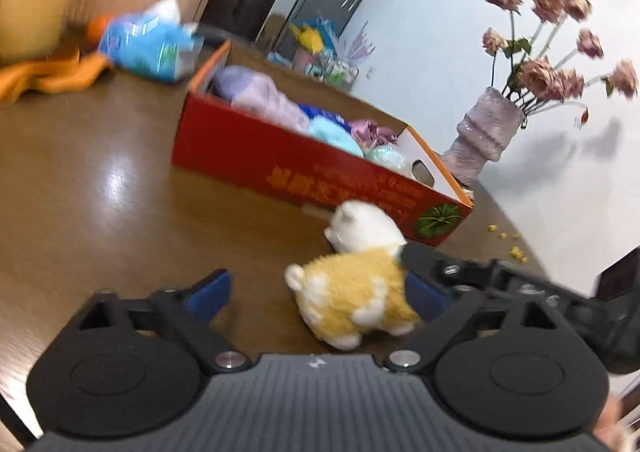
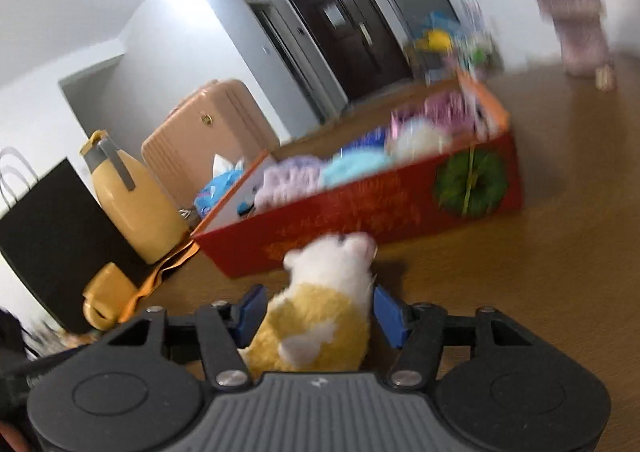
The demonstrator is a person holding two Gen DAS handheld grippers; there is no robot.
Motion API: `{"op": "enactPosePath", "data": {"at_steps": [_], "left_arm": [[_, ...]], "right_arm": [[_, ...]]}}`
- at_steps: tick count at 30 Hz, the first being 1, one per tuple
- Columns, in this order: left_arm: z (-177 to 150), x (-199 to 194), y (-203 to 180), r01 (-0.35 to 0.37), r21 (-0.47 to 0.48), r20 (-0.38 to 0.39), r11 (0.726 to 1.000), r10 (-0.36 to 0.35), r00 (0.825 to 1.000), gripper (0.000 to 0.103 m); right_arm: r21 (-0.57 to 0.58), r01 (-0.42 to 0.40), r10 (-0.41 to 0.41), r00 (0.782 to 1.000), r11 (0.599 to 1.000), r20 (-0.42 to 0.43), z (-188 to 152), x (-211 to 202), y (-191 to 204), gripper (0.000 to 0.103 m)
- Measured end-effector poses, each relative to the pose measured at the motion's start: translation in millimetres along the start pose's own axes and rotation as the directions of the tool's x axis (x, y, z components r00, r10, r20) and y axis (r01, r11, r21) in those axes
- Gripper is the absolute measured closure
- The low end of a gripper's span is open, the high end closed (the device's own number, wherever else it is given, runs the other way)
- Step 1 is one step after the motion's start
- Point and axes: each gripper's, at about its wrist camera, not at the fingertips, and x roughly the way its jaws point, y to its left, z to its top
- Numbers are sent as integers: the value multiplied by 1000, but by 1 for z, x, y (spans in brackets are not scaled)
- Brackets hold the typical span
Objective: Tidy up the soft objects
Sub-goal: 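Close both tools on the yellow-white plush sheep and lift it, then carry the plush sheep with both tools into the box and release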
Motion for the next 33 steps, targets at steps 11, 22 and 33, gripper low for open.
{"op": "enactPosePath", "data": {"at_steps": [11, 22, 33], "left_arm": [[-29, -21, -26, 123, 86, -77, 989, -117, 990, 61], [-35, -6, -21, 155, -2, -145, 988, -153, 977, 52], [-24, -17, -43, 168, 41, -91, 985, -164, 982, 53]], "right_arm": [[98, 14, -14, 1000, 995, 5, -39, -63, 4, 59], [73, 49, -50, 999, 996, 13, -46, -67, 2, 55], [52, 52, -55, 997, 997, 59, -36, -87, 11, 59]]}}
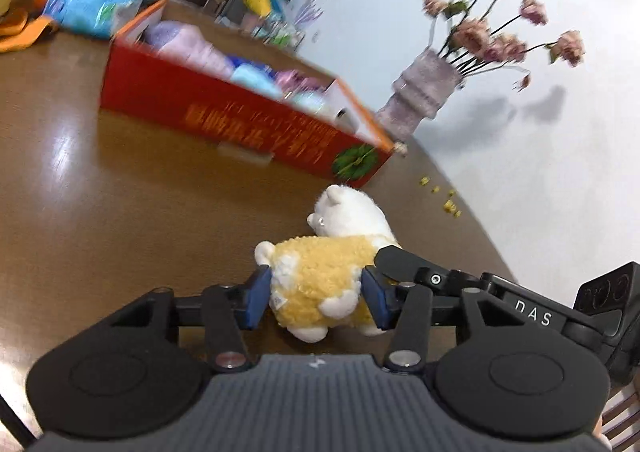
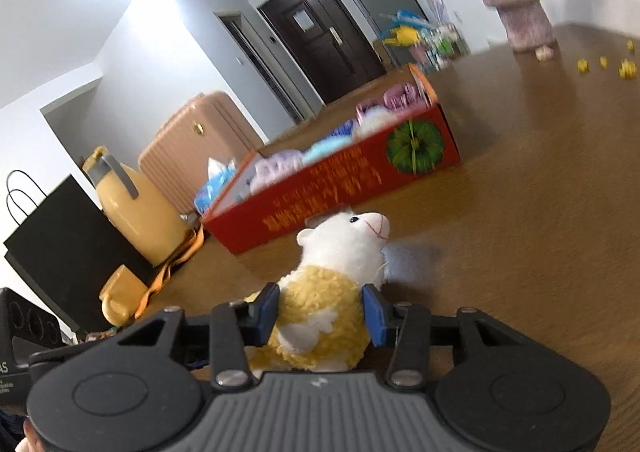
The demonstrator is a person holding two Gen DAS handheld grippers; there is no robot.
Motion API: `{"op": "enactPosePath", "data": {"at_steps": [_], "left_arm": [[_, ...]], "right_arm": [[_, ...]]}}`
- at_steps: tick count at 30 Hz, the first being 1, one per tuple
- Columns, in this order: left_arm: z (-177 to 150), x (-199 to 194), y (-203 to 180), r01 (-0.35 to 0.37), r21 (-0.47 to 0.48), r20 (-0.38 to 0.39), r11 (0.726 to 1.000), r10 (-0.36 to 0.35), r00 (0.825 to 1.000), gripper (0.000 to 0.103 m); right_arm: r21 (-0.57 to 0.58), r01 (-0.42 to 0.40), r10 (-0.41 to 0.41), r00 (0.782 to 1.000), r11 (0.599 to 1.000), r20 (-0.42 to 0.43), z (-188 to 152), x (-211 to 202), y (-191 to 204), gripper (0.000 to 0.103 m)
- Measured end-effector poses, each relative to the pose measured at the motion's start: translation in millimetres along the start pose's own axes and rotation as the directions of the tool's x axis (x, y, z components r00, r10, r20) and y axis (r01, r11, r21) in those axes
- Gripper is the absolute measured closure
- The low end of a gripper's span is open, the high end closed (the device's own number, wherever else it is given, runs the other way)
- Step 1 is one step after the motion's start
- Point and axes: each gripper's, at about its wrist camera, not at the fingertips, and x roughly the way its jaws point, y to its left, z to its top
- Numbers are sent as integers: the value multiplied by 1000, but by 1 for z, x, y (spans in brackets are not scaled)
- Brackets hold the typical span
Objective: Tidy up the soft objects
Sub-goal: 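Carry the plush sheep with both tools into the box and release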
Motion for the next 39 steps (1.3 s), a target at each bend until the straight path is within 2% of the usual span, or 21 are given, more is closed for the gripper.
{"op": "enactPosePath", "data": {"at_steps": [5, 8, 12, 15, 18, 22, 25, 27, 29, 35, 39], "left_arm": [[50, 12, -26, 63, 87, 84, 994, -71, 994, 53], [89, 41, -28, 122, 76, 68, 990, -127, 989, 53], [135, 89, -23, 126, 34, 21, 991, -127, 992, 53], [152, 124, -8, 93, -18, -30, 996, -93, 995, 53], [156, 146, 8, 65, -47, -51, 997, -67, 996, 54], [160, 162, 17, 11, -37, -62, 999, -13, 998, 59], [157, 173, 24, -29, -14, -54, 999, 28, 998, 67], [154, 181, 28, -39, -3, -91, 999, 39, 995, 69], [151, 179, 28, -30, 19, -76, 999, 32, 997, 69], [154, 155, 24, -19, 59, -58, 998, 23, 998, 67], [165, 119, 11, -123, 171, 41, 978, 118, 992, 62]], "right_arm": [[-82, 15, -5, 993, 997, 115, 50, -9, 11, 59], [-113, 67, -48, 986, 991, 157, 89, 1, 11, 59], [-116, 121, -105, 985, 986, 139, 136, 36, 1, 59], [-111, 166, -159, 985, 980, 73, 159, 74, -11, 59], [-92, 198, -197, 980, 976, 18, 168, 104, -22, 60], [-150, 248, -250, 968, 957, 6, 168, 131, -23, 64], [-247, 275, -284, 959, 929, -3, 156, 152, -21, 67], [-266, 279, -297, 955, 923, -27, 147, 159, -26, 73], [-277, 290, -306, 952, 916, -17, 144, 157, -24, 73], [-277, 249, -272, 961, 928, -49, 155, 145, -15, 73], [-299, 253, -265, 964, 920, 2, 168, 123, -1, 73]]}}
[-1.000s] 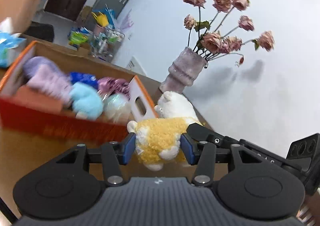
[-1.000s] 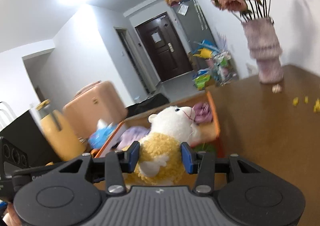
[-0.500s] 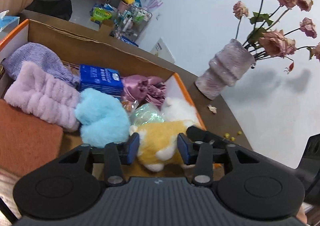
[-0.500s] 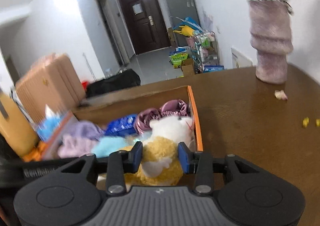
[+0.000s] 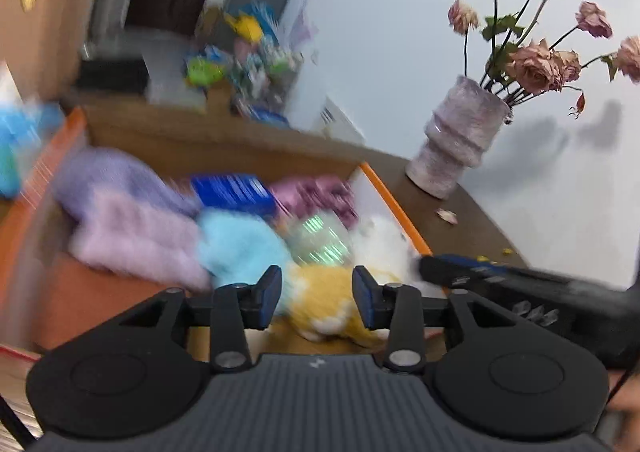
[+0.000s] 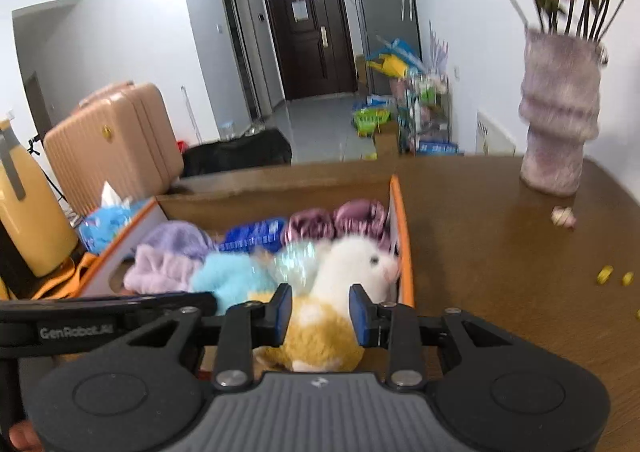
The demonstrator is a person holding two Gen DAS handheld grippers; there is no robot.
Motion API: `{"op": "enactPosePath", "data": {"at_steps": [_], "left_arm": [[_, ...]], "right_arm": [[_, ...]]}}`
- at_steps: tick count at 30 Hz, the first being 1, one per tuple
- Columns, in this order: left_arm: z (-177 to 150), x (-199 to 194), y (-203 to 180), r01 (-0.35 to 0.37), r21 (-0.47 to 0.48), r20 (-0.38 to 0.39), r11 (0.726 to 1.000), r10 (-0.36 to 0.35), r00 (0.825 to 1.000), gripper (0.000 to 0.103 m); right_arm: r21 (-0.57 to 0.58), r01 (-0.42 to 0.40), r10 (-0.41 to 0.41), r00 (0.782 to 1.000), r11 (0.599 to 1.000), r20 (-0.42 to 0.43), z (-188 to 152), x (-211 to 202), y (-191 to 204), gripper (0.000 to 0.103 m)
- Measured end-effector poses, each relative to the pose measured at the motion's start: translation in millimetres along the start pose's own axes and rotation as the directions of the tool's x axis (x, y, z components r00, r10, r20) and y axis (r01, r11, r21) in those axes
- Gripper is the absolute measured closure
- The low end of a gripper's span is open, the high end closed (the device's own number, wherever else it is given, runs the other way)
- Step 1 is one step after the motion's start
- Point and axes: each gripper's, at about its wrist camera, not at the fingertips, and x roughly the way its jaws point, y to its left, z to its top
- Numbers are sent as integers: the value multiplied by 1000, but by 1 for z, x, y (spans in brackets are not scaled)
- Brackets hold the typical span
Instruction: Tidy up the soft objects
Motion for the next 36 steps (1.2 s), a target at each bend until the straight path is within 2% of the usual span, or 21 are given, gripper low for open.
{"op": "enactPosePath", "data": {"at_steps": [2, 6, 7, 10, 13, 14, 15, 16, 17, 18, 19, 20, 21, 23, 26, 31, 36], "left_arm": [[8, -21, -4, -70, 65, 55, 995, 67, 996, 59], [21, -62, -13, -215, 157, 143, 964, 193, 971, 56], [23, -73, -13, -234, 155, 162, 960, 209, 964, 55], [24, -98, -14, -285, 150, 221, 947, 249, 943, 42], [12, -114, -19, -399, 171, 313, 901, 335, 889, 29], [5, -117, -21, -435, 183, 348, 881, 356, 867, 16], [0, -118, -24, -467, 183, 385, 865, 374, 844, 1], [-8, -121, -25, -492, 166, 426, 855, 388, 817, 0], [-14, -123, -24, -501, 148, 459, 853, 390, 798, 0], [-21, -125, -24, -495, 138, 477, 858, 381, 792, 0], [-27, -126, -23, -486, 133, 482, 864, 372, 793, 0], [-31, -126, -22, -484, 127, 484, 866, 372, 792, 0], [-35, -127, -21, -487, 115, 489, 866, 377, 787, 0], [-41, -129, -18, -481, 100, 499, 871, 374, 782, 0], [-47, -134, -12, -455, 107, 484, 884, 353, 801, 0], [-59, -152, -8, -444, 123, 492, 888, 334, 804, 0], [-81, -188, -12, -408, 129, 502, 904, 296, 813, 0]], "right_arm": [[-11, -2, 2, 1000, 1000, 28, 10, -17, 2, 73], [-58, 23, -19, 997, 998, 77, 28, -52, 11, 70], [-65, 25, -20, 996, 998, 85, 31, -59, 13, 66], [-83, 34, -24, 993, 996, 120, 33, -82, 22, 47], [-96, 36, -19, 985, 995, 172, 24, -97, 30, 29], [-117, 45, -20, 979, 992, 203, 17, -101, 36, 20], [-141, 65, -30, 970, 988, 243, 9, -103, 41, 16], [-168, 90, -38, 956, 982, 290, 2, -105, 47, 9], [-210, 129, -45, 930, 969, 365, -11, -107, 55, 4], [-239, 159, -47, 908, 958, 416, -20, -107, 61, 1], [-271, 192, -45, 882, 943, 469, -31, -106, 67, 0], [-291, 212, -42, 867, 933, 497, -39, -105, 71, 0], [-302, 225, -45, 863, 926, 503, -44, -103, 75, 0], [-298, 237, -61, 865, 925, 498, -50, -101, 81, 0], [-273, 221, -57, 862, 936, 503, -55, -104, 85, 0], [-227, 208, -67, 859, 951, 508, -62, -116, 91, 0], [-196, 189, -60, 848, 962, 527, -89, -149, 101, 0]]}}
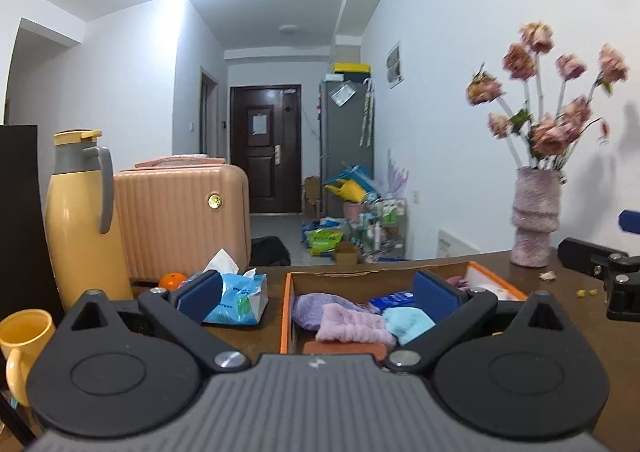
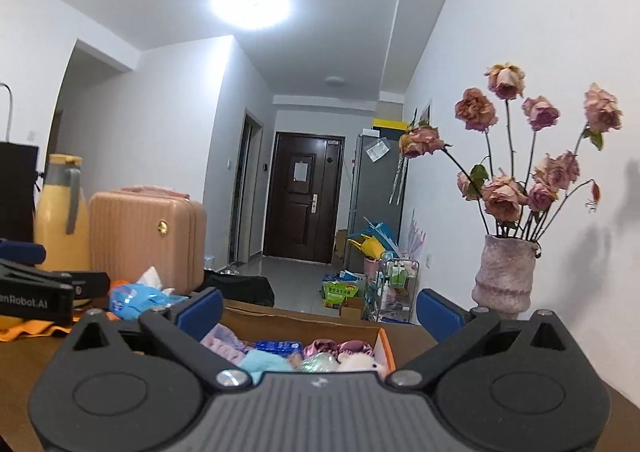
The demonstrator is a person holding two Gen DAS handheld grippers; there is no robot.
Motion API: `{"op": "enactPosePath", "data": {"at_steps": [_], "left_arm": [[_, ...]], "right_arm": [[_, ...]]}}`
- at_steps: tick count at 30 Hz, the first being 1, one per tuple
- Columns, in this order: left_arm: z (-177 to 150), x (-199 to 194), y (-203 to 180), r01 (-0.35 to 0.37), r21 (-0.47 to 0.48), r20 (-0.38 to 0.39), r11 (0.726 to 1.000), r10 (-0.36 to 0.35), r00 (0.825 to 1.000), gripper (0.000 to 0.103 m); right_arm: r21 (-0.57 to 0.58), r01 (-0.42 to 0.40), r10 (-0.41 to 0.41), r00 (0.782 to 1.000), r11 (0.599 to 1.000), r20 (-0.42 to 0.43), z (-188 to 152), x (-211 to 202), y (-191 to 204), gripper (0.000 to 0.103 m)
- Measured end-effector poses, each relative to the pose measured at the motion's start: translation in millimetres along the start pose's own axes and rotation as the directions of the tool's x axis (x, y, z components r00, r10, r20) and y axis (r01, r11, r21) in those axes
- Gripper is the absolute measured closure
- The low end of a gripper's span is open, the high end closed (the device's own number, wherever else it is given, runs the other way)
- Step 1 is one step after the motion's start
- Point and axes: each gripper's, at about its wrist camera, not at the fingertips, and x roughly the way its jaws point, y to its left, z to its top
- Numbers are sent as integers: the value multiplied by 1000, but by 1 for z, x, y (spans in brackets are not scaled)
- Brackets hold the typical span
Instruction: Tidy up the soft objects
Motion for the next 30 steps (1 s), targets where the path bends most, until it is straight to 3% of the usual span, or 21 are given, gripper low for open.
{"op": "enactPosePath", "data": {"at_steps": [6, 10, 14, 17, 19, 23, 26, 30], "left_arm": [[-15, -73, 8, 14, 38, 13, 999, -14, 1000, 0], [-29, -133, 11, 29, 76, 37, 997, -32, 999, 0], [-55, -185, 20, 60, 21, -8, 998, -60, 998, 0], [-75, -222, 25, 36, 0, -20, 999, -36, 999, 0], [-86, -239, 26, -1, -4, -34, 1000, 1, 999, 0], [-95, -270, 26, -18, -45, -42, 999, 16, 999, 0], [-101, -290, 25, -13, -25, -22, 1000, 12, 1000, 0], [-96, -294, 23, -21, -5, 4, 1000, 21, 1000, 0]], "right_arm": [[-16, -29, 29, 1000, 999, -9, -5, -63, 11, 0], [-35, -62, 62, 998, 997, -1, -13, -128, 20, 0], [-67, -96, 95, 995, 993, -21, -17, -182, 34, 0], [-71, -116, 113, 993, 991, -44, -28, -221, 44, 0], [-40, -125, 121, 989, 991, -79, -42, -241, 49, 0], [75, -47, 57, 990, 996, -132, -69, -276, 60, 0], [114, -45, 54, 996, 992, -78, -79, -297, 65, 0], [62, -46, 49, 998, 997, -45, -70, -299, 72, 0]]}}
